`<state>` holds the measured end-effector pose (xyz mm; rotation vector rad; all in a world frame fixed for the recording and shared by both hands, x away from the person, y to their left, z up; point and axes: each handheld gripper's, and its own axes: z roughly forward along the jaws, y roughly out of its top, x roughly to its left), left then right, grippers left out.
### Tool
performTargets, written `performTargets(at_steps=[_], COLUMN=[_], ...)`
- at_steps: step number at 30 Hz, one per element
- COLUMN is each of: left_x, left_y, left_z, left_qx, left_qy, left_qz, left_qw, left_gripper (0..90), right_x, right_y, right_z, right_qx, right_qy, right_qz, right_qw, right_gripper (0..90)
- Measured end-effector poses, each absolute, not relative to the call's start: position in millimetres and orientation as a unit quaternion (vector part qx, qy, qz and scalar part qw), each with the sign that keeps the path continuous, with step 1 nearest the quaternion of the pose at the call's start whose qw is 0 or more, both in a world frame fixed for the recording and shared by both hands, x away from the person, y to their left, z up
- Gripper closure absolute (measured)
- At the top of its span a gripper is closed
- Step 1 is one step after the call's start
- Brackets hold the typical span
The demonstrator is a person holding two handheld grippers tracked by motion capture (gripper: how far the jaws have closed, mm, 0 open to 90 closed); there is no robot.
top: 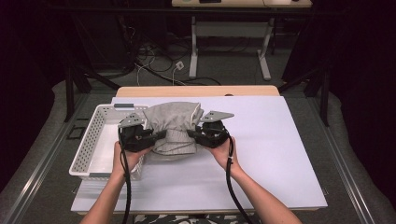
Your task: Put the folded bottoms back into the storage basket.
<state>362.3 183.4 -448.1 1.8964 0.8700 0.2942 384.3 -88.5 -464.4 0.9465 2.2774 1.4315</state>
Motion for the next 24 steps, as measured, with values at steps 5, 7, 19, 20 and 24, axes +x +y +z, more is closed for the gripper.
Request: performTargets(at_steps=[5,7,19,20,24], left_x=[362.7,362.8,362.1,362.0,361.9], left_y=[188.0,189.5,194.3,194.7,196.7], left_z=[-446.5,-445.9,-442.5,-442.1,-440.7], left_qx=[0.776,0.775,0.776,0.776,0.774], left_qy=[0.365,0.366,0.366,0.366,0.366], left_qz=[0.119,0.120,0.123,0.123,0.124], left_qw=[0.500,0.501,0.498,0.499,0.501], left_gripper=[76.0,76.0,76.2,76.3,76.4], right_x=[385.9,386.1,387.6,387.7,387.7], right_y=[-84.3,-82.6,-77.1,-76.6,-75.4], right_z=[-463.0,-462.6,-462.8,-462.7,-461.8], right_qx=[0.328,0.329,0.326,0.325,0.325], right_qy=[0.791,0.790,0.791,0.791,0.790], right_qz=[0.497,0.498,0.499,0.500,0.502], right_qw=[0.143,0.141,0.138,0.138,0.135], right_gripper=[72.7,72.7,72.6,72.6,72.6])
